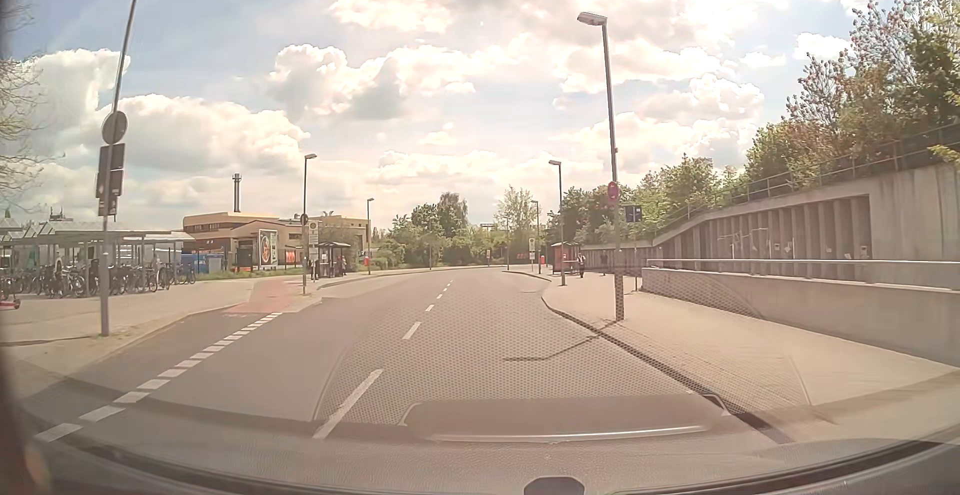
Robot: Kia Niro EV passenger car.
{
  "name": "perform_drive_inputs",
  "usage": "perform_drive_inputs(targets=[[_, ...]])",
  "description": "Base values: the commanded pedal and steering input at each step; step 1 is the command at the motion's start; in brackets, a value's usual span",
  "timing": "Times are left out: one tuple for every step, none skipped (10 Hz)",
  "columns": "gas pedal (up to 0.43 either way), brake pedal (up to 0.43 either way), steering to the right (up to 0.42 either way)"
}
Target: Follow the waypoints while adhering to traffic rules and regulations
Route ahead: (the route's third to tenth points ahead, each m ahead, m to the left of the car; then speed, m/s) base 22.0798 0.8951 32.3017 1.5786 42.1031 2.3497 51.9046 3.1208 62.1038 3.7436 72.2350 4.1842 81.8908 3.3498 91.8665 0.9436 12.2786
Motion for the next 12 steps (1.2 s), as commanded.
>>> perform_drive_inputs(targets=[[0.280, 0.018, -0.027], [0.280, 0.018, -0.027], [0.280, 0.018, -0.027], [0.280, 0.018, -0.027], [0.268, 0.018, -0.027], [0.248, 0.018, -0.026], [0.220, 0.018, -0.023], [0.209, 0.018, -0.018], [0.209, 0.018, -0.014], [0.209, 0.018, -0.014], [0.209, 0.018, -0.013], [0.209, 0.018, -0.013]])
